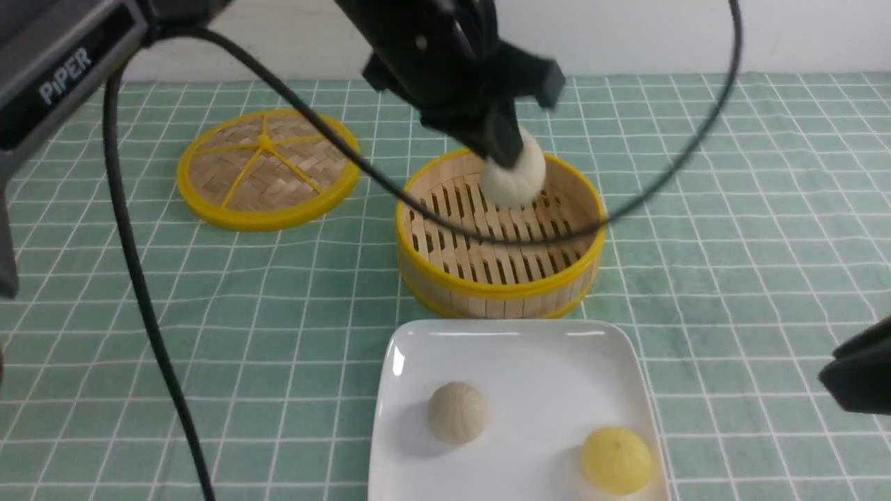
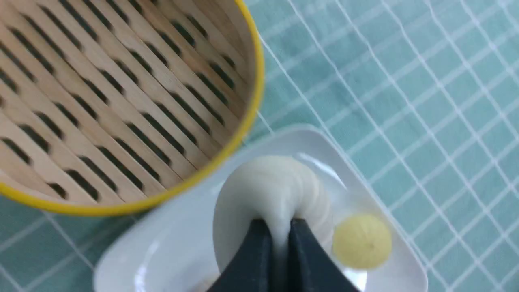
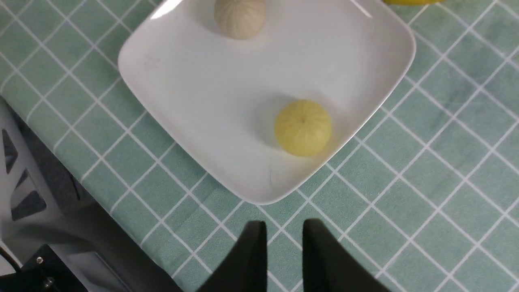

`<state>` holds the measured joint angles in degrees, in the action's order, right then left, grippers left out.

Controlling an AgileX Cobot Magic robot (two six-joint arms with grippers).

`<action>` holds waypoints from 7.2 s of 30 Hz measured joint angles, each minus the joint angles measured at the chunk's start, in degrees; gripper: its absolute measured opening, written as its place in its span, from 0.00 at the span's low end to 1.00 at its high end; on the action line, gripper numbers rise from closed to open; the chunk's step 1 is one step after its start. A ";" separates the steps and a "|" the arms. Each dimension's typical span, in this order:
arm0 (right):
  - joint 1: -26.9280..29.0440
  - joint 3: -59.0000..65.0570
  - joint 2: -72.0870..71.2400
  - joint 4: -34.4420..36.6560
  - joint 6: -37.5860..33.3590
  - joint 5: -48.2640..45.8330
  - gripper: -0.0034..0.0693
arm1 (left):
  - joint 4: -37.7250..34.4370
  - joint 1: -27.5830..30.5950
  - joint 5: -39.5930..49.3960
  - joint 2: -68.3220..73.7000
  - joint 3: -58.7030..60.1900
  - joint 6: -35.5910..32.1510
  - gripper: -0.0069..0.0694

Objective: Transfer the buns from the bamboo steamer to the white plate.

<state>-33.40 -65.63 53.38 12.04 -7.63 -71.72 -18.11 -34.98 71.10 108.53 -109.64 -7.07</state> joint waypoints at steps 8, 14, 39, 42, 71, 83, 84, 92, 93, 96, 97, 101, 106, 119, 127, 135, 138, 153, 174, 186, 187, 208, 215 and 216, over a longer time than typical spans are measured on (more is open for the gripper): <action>0.00 0.00 -12.56 -1.82 0.18 -0.65 0.27 | -0.35 -6.31 -13.99 0.62 21.86 -1.22 0.14; 0.00 0.00 -21.49 -1.82 0.18 -0.92 0.28 | 0.57 -6.43 -22.36 0.62 25.70 0.39 0.18; 0.00 0.61 -44.69 -10.81 12.70 -1.00 0.29 | 2.26 -6.45 -21.20 -1.07 23.03 0.58 0.62; 0.00 4.73 -44.69 -11.23 13.71 -1.00 0.25 | 2.39 -6.45 -20.72 -2.09 22.64 0.58 0.61; 0.00 41.17 -44.16 -12.84 14.41 42.52 0.04 | 2.58 -6.45 -20.21 -2.21 22.64 2.04 0.41; 0.00 41.17 -44.16 -12.84 14.41 42.52 0.05 | 4.45 -6.45 -22.56 -2.21 22.64 9.08 0.10; 0.00 41.17 -44.16 -12.84 14.41 42.52 0.05 | 4.68 -6.45 -22.29 -2.21 22.64 9.90 0.09; 0.16 43.17 -44.64 -12.93 14.41 43.38 0.05 | 5.77 -6.45 -21.73 -2.21 22.64 13.90 0.09; 0.70 44.17 -44.82 -12.84 14.41 43.46 0.05 | 6.15 -6.45 -21.68 -2.21 22.64 13.90 0.09; 4.95 48.08 -45.97 -12.78 14.41 43.68 0.06 | 6.86 -6.45 -21.62 -2.21 22.64 13.98 0.09; 7.24 49.83 -46.68 -12.78 14.41 43.68 0.06 | 7.15 -6.45 -21.62 -2.21 22.64 14.11 0.09; 16.67 56.38 -49.59 -13.05 14.41 43.62 0.06 | 7.33 -6.45 -21.46 -2.21 22.64 14.52 0.09; 27.23 62.90 -52.38 -16.07 14.52 43.68 0.07 | 9.17 -6.45 -20.49 -5.81 22.64 14.52 0.09; 30.77 66.19 -53.94 -18.71 14.47 48.57 0.09 | 16.08 -6.45 -13.45 -25.29 22.64 14.52 0.09; 30.77 66.23 -53.94 -18.71 14.36 48.80 0.10 | 24.80 -6.45 -0.58 -40.65 23.18 20.07 0.09; 30.77 66.23 -53.94 -18.71 14.36 48.85 0.11 | 32.75 -6.45 -1.01 -59.61 41.03 32.31 0.09; 30.77 66.23 -53.94 -18.71 14.36 48.86 0.12 | 32.74 -6.45 -8.68 -67.31 52.70 38.77 0.09; 30.77 66.23 -53.94 -18.71 14.36 48.86 0.14 | 34.17 -6.45 -42.75 -82.37 76.45 48.18 0.09; 30.81 66.23 -53.94 -18.71 14.34 48.92 0.18 | 26.40 0.17 -52.40 -83.20 81.07 37.76 0.12; 30.81 66.25 -53.94 -18.71 14.34 48.92 0.19 | 21.78 24.66 -62.66 -95.28 104.21 25.38 0.13; 30.81 66.25 -53.94 -18.71 14.34 48.92 0.19 | 22.12 25.20 -62.66 -96.08 104.96 25.38 0.13; 30.81 66.25 -53.94 -18.71 14.34 48.97 0.22 | 26.93 31.83 -49.89 -109.14 111.13 25.21 0.16; 30.81 66.25 -53.94 -18.71 14.34 48.97 0.23 | 27.39 31.05 -49.63 -109.19 111.07 25.21 0.17; 30.81 66.25 -53.94 -18.71 14.34 48.97 0.23 | 27.39 31.05 -49.63 -109.19 111.07 25.21 0.17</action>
<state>-2.59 0.62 -0.57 -6.67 6.71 -22.75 9.27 -3.93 21.47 -0.65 1.44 18.13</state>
